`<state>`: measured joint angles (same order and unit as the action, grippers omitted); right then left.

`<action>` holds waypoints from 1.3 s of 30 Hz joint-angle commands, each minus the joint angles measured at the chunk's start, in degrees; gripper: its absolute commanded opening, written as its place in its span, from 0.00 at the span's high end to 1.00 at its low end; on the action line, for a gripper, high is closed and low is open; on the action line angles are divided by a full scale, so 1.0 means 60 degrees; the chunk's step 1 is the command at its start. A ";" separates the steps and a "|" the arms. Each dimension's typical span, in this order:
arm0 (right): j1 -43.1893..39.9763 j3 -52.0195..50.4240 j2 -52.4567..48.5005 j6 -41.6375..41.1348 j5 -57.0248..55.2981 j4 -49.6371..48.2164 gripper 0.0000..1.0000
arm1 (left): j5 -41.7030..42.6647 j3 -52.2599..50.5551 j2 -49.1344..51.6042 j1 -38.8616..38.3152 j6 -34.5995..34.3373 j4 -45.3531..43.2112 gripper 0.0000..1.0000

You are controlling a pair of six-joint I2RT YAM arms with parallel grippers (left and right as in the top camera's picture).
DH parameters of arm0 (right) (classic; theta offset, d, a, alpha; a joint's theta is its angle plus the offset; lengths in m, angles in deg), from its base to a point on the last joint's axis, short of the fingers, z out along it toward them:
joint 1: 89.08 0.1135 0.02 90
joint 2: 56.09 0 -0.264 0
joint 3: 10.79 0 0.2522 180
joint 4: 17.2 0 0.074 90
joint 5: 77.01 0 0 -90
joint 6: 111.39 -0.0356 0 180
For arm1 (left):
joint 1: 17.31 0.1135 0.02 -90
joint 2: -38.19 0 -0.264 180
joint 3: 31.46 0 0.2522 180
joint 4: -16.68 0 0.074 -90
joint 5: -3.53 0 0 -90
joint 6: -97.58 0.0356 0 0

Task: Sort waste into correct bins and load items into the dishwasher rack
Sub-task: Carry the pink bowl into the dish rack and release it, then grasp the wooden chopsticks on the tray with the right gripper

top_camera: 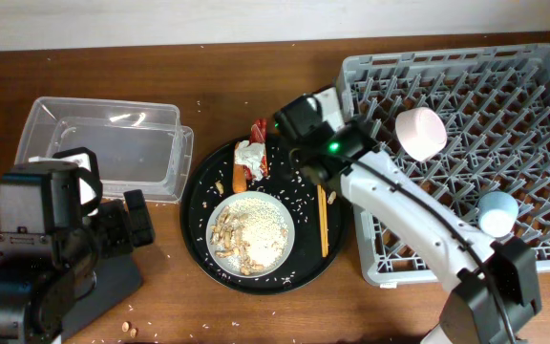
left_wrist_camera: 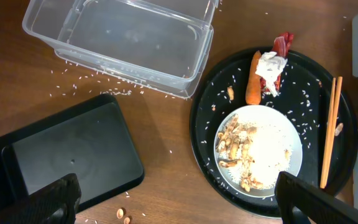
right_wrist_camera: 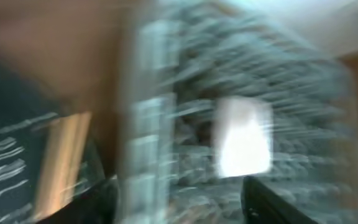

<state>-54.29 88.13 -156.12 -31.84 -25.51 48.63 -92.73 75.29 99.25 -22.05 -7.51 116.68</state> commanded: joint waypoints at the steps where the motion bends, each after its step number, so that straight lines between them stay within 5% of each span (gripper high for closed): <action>1: -0.0149 -0.0182 -0.0495 -0.0492 0.4153 0.0098 0.53 | -0.0109 0.0025 -0.0047 0.0015 -0.0120 -0.0004 0.01; 4: -0.0346 -0.0233 -0.1089 -0.0590 0.4962 0.0219 0.74 | -0.0109 0.0025 -0.0047 0.0015 -0.0120 0.0000 0.01; 17: -0.0506 -0.0233 -0.3395 -0.0579 0.5453 0.0976 0.75 | -0.0109 0.0025 -0.0047 0.0015 -0.0120 -0.0004 0.00; 22: -0.0506 -0.0240 -0.3410 -0.0550 0.5450 0.1002 0.87 | -0.0109 0.0025 -0.0047 0.0015 -0.0120 -0.0004 0.01; 27: -0.0495 -0.0237 -0.3406 -0.0535 0.5453 0.1086 0.74 | -0.0109 0.0025 -0.0047 0.0015 -0.0120 -0.0004 0.01; 33: -0.0492 -0.0240 -0.3410 0.0583 0.6291 0.0929 0.71 | -0.0109 0.0025 -0.0047 0.0015 -0.0120 -0.0004 0.01; 37: -0.0499 -0.0226 -0.3410 0.0608 0.6309 0.0849 0.96 | -0.0109 0.0025 -0.0047 0.0015 -0.0120 0.0000 0.01; 39: -0.0499 -0.0055 -0.3304 0.0608 0.6309 0.0900 0.96 | -0.0109 0.0025 -0.0047 0.0015 -0.0120 -0.0004 0.01</action>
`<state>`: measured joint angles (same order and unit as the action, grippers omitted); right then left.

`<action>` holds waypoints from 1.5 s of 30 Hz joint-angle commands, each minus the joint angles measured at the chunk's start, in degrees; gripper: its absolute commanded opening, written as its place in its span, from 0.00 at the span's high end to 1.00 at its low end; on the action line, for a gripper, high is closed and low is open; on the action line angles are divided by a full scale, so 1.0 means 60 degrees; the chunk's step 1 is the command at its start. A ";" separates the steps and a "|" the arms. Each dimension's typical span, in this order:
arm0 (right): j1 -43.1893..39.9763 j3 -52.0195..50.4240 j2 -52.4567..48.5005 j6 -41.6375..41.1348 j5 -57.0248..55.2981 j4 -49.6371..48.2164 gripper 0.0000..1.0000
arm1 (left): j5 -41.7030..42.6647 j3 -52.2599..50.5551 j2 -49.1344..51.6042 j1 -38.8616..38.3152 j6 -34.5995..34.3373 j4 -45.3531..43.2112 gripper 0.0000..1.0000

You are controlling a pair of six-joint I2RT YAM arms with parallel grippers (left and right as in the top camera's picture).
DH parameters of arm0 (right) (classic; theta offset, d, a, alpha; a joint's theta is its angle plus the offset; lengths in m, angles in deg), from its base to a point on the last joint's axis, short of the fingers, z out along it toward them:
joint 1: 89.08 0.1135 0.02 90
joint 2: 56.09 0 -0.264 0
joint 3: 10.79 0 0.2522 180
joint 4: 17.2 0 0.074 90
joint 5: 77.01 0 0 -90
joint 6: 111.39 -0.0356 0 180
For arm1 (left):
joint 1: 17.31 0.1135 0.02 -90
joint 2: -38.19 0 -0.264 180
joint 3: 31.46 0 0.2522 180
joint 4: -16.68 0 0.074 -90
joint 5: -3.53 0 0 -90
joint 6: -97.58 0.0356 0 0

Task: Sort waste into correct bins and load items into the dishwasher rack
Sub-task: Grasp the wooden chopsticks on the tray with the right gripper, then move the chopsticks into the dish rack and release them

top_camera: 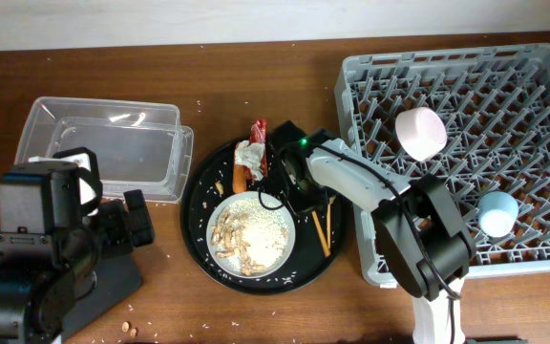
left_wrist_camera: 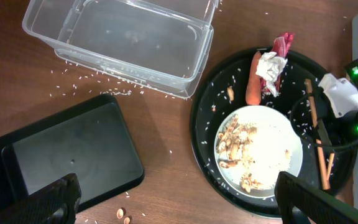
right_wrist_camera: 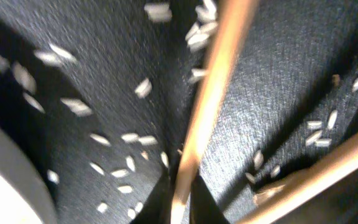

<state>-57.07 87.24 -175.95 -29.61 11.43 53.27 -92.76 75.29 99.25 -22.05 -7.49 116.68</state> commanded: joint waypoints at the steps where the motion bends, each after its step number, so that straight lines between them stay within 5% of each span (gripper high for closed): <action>1: -0.0036 0.0248 0.0117 0.0237 0.0153 0.0215 0.96 | -0.0106 0.0025 -0.0047 0.0015 -0.0124 -0.0004 0.01; 11: -0.1104 0.3155 0.2229 -0.0033 -0.0386 0.1548 0.96 | -0.0106 0.0025 -0.0047 0.0015 -0.0124 -0.0004 0.01; 22: -0.3581 0.2448 0.1741 0.0266 -0.0306 0.1548 0.91 | -0.0106 0.0025 -0.0047 0.0015 -0.0124 -0.0004 0.01; 29: -0.2743 0.2259 0.1876 0.0576 -0.0346 0.1530 0.51 | -0.0106 0.0025 -0.0047 0.0015 -0.0124 -0.0004 0.01; 37: -0.1180 0.1694 0.1621 -0.0135 -0.0466 0.1428 0.50 | -0.0106 0.0025 -0.0047 0.0015 -0.0124 -0.0004 0.01; 45: -0.1086 -0.1158 0.1475 -0.0750 -0.0466 -0.1239 0.57 | -0.0106 0.0025 -0.0047 0.0015 -0.0124 -0.0004 0.01</action>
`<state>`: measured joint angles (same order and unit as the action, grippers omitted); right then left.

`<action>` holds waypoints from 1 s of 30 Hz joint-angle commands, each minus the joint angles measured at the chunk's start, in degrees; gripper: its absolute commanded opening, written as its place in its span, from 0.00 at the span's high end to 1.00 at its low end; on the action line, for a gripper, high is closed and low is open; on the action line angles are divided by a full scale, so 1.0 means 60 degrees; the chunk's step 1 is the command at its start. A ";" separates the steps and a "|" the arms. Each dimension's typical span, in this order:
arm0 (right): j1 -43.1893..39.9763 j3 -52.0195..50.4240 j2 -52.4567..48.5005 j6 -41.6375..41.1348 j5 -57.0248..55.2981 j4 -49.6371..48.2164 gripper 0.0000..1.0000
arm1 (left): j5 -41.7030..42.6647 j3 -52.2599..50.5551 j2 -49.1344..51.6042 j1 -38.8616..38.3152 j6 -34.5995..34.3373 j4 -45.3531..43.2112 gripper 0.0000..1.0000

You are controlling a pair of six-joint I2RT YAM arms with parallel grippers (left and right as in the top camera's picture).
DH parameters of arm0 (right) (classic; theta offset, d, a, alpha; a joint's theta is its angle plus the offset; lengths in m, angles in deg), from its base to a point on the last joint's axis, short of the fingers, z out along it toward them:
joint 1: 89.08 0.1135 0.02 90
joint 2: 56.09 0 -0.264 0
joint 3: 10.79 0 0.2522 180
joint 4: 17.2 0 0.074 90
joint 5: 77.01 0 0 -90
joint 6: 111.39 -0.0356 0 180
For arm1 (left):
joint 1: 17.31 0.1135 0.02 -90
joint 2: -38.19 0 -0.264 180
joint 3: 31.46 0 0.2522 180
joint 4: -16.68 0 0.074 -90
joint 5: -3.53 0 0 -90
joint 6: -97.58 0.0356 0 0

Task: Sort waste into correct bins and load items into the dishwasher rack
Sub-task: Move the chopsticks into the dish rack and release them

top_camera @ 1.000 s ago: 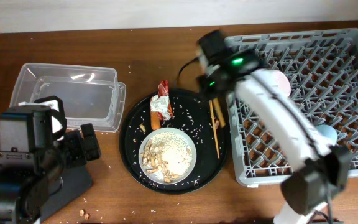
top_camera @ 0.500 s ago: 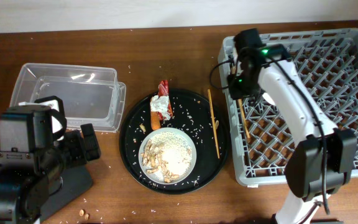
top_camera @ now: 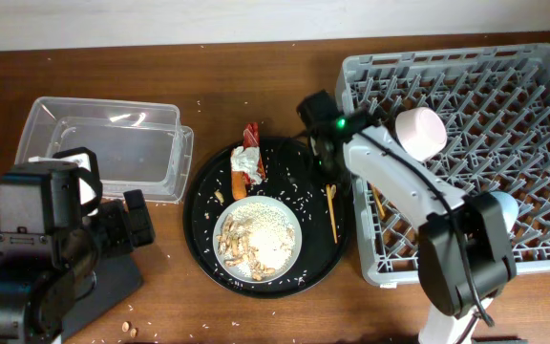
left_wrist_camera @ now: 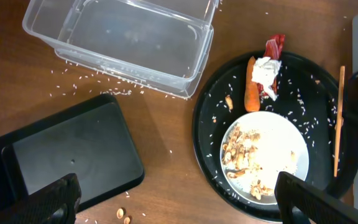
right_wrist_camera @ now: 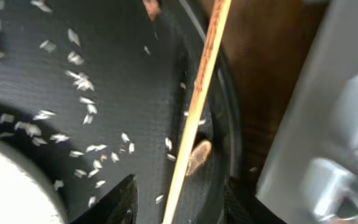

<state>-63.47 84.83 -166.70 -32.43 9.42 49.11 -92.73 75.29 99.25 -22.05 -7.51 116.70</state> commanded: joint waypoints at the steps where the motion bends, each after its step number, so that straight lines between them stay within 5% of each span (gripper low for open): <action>1: -0.0018 -0.0911 -0.0066 -0.0280 -0.0127 -0.0729 0.57 | -0.0109 0.0025 -0.0047 0.0015 -0.0120 -0.0007 0.01; 3: -0.0018 -0.1293 -0.0066 -0.0277 -0.0106 -0.1271 0.57 | -0.0109 0.0025 -0.0047 0.0015 -0.0120 -0.0007 0.01; 6: -0.0011 -0.1497 -0.0066 -0.0208 0.0146 -0.1668 0.76 | -0.0109 0.0025 -0.0047 0.0015 -0.0120 -0.0007 0.01; 10: -0.0011 -0.1592 -0.0069 -0.0146 0.0168 -0.1712 0.73 | -0.0109 0.0025 -0.0047 0.0015 -0.0120 -0.0007 0.01; 16: -0.0011 -0.1741 -0.0073 0.0047 0.0168 -0.1985 0.82 | -0.0109 0.0025 -0.0047 0.0015 -0.0120 -0.0007 0.01; 18: -0.0011 -0.1610 -0.0062 0.0044 0.0168 -0.1960 0.96 | -0.0109 0.0025 -0.0047 0.0015 -0.0120 -0.0007 0.01; 30: -0.0630 0.0630 0.1865 0.0051 -0.0310 -0.0244 0.96 | -0.0109 0.0025 -0.0047 0.0015 -0.0120 -0.0007 0.01</action>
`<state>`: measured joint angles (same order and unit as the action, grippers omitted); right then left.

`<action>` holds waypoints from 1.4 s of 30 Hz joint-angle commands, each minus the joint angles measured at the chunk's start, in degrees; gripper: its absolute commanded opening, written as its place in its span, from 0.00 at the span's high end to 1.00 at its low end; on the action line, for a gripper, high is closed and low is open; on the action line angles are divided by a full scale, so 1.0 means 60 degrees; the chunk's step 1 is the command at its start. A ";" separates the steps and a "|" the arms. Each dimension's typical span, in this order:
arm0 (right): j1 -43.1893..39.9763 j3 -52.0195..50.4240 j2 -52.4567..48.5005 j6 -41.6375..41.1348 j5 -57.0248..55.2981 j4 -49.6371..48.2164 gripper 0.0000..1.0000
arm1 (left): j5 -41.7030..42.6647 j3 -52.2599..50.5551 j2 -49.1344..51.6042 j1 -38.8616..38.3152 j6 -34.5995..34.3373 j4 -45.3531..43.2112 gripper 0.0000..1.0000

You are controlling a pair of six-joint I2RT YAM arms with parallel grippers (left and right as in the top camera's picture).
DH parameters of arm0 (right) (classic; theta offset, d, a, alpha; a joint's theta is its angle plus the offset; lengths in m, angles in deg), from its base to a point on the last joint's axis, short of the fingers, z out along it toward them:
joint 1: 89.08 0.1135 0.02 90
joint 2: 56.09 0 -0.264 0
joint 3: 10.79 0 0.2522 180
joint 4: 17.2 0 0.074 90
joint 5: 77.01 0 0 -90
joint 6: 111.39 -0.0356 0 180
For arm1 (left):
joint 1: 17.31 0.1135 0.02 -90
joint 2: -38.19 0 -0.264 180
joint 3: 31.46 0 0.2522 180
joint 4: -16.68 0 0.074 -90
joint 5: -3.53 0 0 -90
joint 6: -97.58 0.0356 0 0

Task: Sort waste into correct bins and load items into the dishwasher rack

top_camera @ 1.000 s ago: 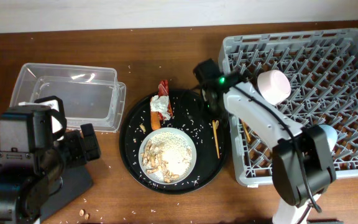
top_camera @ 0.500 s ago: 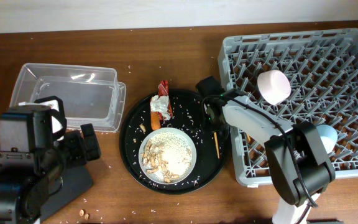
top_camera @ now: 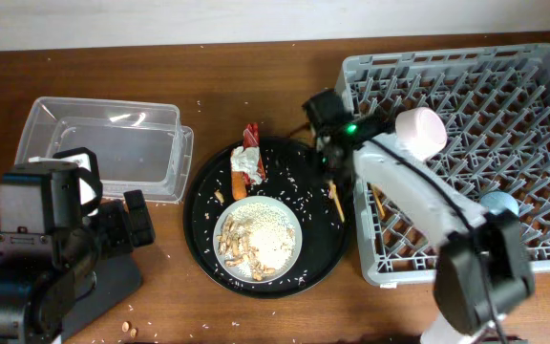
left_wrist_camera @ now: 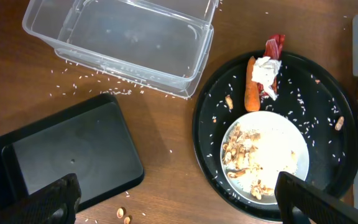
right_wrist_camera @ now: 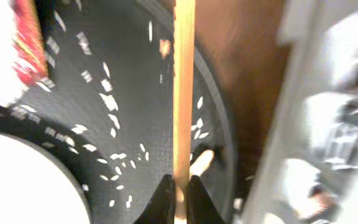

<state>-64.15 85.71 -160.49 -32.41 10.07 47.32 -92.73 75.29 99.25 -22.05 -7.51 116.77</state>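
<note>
My right gripper (right_wrist_camera: 180,190) is shut on a wooden chopstick (right_wrist_camera: 184,93), held above the right side of the black tray (right_wrist_camera: 104,118). From overhead the right gripper (top_camera: 327,161) sits by the grey rack's (top_camera: 447,53) left wall, with the chopstick (top_camera: 335,203) slanting below it. A second chopstick (top_camera: 378,203) lies inside the rack. A white bowl (top_camera: 258,236) of rice and nuts, a carrot (left_wrist_camera: 252,93) and a red-and-white wrapper (left_wrist_camera: 269,65) sit on the tray. My left gripper (left_wrist_camera: 178,202) is open and empty, high over the table's left side.
A clear plastic bin (top_camera: 103,148) stands at the back left, with a black lid (left_wrist_camera: 67,155) in front of it. A pink cup (top_camera: 420,132) and a pale blue cup (top_camera: 497,205) sit in the rack. Rice grains and a few nuts are scattered about.
My right gripper was open over the chopstick lying on the tray's right side. It is now shut on that chopstick, which is off the tray. The left arm has not moved.
Two chopsticks lay together on the tray's right while my right gripper was near the rack's corner. Then the gripper was down among them and they lay splayed. Later one chopstick was in the rack, the other on the tray. Now the gripper holds that other one.
</note>
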 commanded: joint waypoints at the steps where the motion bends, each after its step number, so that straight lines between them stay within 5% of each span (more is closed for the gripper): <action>1: -0.0670 0.0503 0.0903 0.0113 -0.0419 0.0025 0.96 | -0.0109 0.0025 -0.0047 0.0015 -0.0120 -0.0018 0.01; 11: -0.2667 0.0361 0.0805 0.1883 0.1384 0.0047 0.95 | -0.0109 0.0025 -0.0047 0.0015 -0.0120 -0.0018 0.01; 13: -0.2623 0.0266 0.0616 0.1993 0.1388 0.0095 0.83 | -0.0109 0.0025 -0.0047 0.0015 -0.0120 -0.0018 0.01; 15: -0.2524 0.0229 0.0426 0.2058 0.1381 0.0153 0.57 | -0.0109 0.0025 -0.0047 0.0015 -0.0120 -0.0018 0.01; 22: -0.2197 0.0430 0.1333 0.1581 0.1814 0.0732 0.43 | -0.0109 0.0025 -0.0047 0.0015 -0.0120 -0.0018 0.01; 23: -0.2033 0.0499 0.1934 0.1585 0.2251 0.0918 0.28 | -0.0109 0.0025 -0.0047 0.0015 -0.0120 -0.0018 0.01; 24: -0.1814 0.0517 0.2707 0.1585 0.2565 0.1064 0.02 | -0.0109 0.0025 -0.0047 0.0015 -0.0120 -0.0015 0.00; 34: -0.1220 0.0514 0.7836 0.1621 0.0922 0.2226 0.02 | -0.0109 0.0025 -0.0047 0.0015 -0.0120 -0.0018 0.01; 42: -0.1217 0.0324 0.9362 0.1621 -0.0036 0.3333 0.02 | -0.0109 0.0025 -0.0047 0.0015 -0.0120 -0.0015 0.01</action>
<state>-71.41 88.90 -105.68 -22.64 12.94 66.88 -92.73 75.29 99.25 -22.05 -7.51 116.79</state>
